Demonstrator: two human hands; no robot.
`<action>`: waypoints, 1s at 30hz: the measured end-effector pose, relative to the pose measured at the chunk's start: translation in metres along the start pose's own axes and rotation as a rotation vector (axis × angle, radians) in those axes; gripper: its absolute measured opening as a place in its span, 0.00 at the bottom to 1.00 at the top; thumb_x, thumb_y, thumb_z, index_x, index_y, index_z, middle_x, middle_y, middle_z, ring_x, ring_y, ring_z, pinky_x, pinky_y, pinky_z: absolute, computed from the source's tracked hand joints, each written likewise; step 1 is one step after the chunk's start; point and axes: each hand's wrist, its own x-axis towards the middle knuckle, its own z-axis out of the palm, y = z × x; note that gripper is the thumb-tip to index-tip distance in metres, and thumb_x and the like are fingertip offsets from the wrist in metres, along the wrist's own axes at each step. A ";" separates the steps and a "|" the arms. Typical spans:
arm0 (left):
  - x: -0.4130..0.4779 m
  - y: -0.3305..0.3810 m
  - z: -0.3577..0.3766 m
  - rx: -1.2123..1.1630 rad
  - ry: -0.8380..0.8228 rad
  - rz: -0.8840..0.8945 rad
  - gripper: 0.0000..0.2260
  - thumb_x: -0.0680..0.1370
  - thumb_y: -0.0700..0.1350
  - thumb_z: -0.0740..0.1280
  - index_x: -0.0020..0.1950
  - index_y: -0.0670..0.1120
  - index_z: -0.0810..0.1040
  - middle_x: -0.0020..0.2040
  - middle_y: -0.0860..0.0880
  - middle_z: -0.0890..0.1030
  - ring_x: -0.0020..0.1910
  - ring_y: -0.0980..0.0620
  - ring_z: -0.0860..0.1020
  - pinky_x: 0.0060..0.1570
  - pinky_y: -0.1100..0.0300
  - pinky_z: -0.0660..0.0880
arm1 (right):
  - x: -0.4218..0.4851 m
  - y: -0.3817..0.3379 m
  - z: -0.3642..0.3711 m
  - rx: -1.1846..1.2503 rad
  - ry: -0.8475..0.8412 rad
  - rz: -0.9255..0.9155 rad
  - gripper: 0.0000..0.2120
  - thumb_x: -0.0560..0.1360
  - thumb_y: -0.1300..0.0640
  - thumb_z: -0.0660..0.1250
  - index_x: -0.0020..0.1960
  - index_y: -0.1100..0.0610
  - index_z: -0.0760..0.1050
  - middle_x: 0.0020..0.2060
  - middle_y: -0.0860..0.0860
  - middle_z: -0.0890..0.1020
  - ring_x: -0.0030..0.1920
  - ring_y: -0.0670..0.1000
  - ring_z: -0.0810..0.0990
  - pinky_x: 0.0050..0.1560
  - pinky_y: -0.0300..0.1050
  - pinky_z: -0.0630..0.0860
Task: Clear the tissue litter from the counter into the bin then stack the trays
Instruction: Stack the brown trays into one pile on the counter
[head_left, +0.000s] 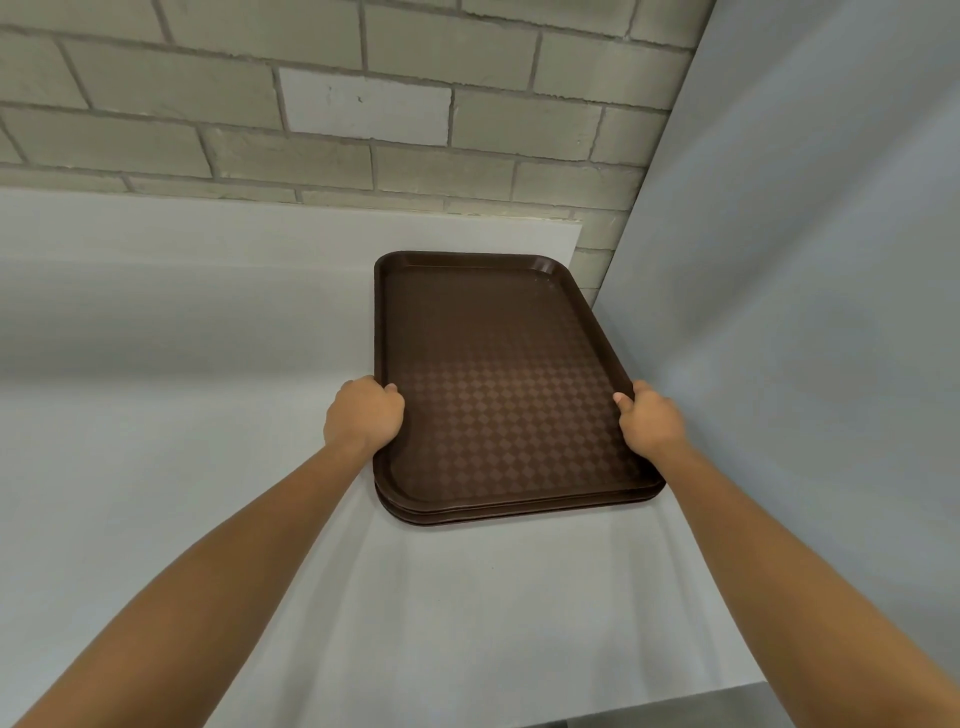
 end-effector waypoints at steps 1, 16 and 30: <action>0.001 0.000 0.000 -0.003 0.002 -0.001 0.18 0.82 0.48 0.54 0.66 0.40 0.72 0.63 0.41 0.76 0.60 0.40 0.75 0.61 0.50 0.71 | 0.000 -0.001 0.000 0.000 -0.002 0.001 0.18 0.82 0.53 0.53 0.65 0.63 0.67 0.56 0.63 0.77 0.56 0.64 0.75 0.48 0.49 0.70; -0.001 -0.002 -0.005 -0.029 -0.032 0.006 0.18 0.81 0.50 0.56 0.64 0.41 0.73 0.61 0.42 0.77 0.58 0.41 0.76 0.58 0.51 0.73 | -0.003 -0.003 0.000 0.019 -0.004 0.014 0.18 0.82 0.53 0.53 0.66 0.64 0.65 0.56 0.65 0.77 0.56 0.66 0.75 0.51 0.52 0.71; -0.009 -0.006 -0.019 -0.136 -0.024 0.040 0.25 0.77 0.53 0.64 0.71 0.45 0.66 0.64 0.44 0.76 0.61 0.42 0.76 0.61 0.49 0.73 | -0.034 -0.019 -0.004 -0.089 0.122 -0.078 0.25 0.79 0.52 0.58 0.73 0.58 0.58 0.70 0.56 0.67 0.70 0.57 0.63 0.70 0.55 0.62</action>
